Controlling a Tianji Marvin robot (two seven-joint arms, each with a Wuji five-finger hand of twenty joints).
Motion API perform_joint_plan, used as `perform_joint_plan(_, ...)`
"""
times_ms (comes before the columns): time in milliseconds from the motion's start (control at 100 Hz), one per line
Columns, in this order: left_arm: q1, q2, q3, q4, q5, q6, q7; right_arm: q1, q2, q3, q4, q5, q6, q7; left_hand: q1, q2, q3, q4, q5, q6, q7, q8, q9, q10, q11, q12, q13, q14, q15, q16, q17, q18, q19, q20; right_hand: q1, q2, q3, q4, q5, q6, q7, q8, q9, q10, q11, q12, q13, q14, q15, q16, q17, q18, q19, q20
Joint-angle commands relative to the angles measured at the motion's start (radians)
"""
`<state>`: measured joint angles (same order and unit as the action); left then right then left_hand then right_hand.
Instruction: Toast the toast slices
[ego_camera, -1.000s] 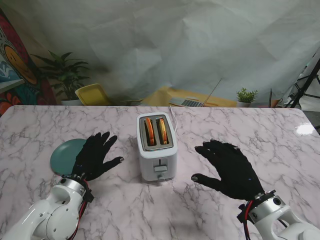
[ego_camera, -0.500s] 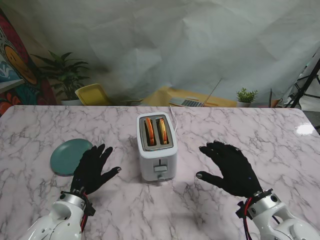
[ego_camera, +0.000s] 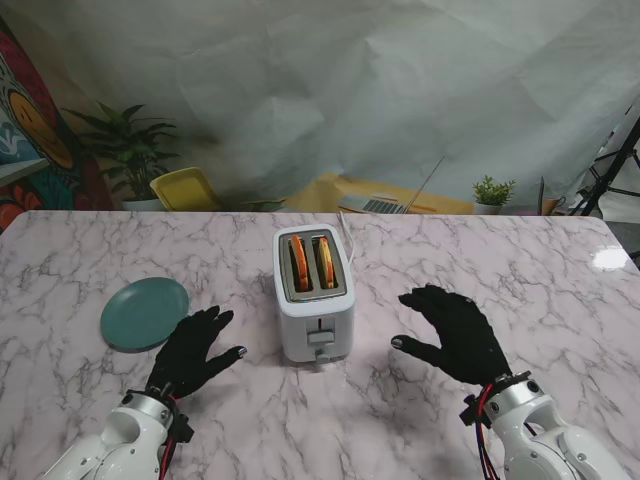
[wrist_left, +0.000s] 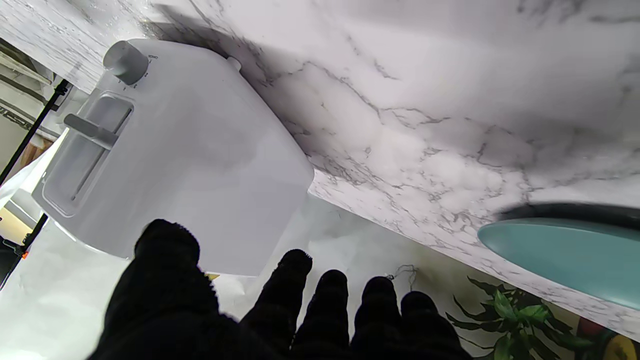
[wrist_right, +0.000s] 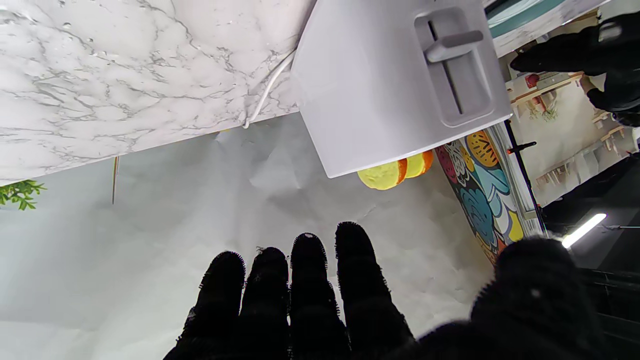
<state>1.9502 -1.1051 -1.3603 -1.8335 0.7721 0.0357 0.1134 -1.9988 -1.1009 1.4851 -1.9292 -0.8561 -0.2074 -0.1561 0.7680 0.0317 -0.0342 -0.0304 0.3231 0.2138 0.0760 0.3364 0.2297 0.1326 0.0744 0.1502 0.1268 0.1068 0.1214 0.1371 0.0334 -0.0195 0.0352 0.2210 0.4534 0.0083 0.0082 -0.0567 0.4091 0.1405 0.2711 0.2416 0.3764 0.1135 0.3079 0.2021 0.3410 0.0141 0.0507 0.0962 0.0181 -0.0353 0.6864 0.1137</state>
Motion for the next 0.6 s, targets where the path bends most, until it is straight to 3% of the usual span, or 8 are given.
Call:
perform_joint_plan(0,0.007,-0.001,0.004,-0.007,0.008,0.001,0.004,-0.013,-0.002,0.002,0.000,-0.005,0.006,-0.001,0.015,-0.013,-0.002,0.010,0.017,0.004,-0.003,0.005,0.015,0.003,-0.013,0.013,0.011,-0.002,-0.004,0.012,-0.004,-0.017,0.017,0.015,0.019,-0.007,-0.011,0.018,0.001,-0.025,0.013,0.018,0.007,-0.010,0.019,0.009,0.019,-0.009,0.010,0.000,-0.003,0.003,0.010,-0.011)
perform_joint_plan(590,0.010,0.002,0.014,-0.005,0.021,-0.006,0.001,-0.034,-0.006,0.020,-0.005,0.001,0.005,-0.011,0.020,-0.010,-0.002,0.010,0.020,0.003,-0.002,0.005,0.017,0.000,-0.012,0.016,0.008,-0.003,-0.007,0.016,-0.006,-0.018,0.014,0.017,0.019,0.003,-0.013,0.017,0.002,-0.023,0.023,0.009,0.014,-0.011,0.018,0.007,0.025,-0.010,0.009,0.001,-0.001,0.004,0.012,-0.013)
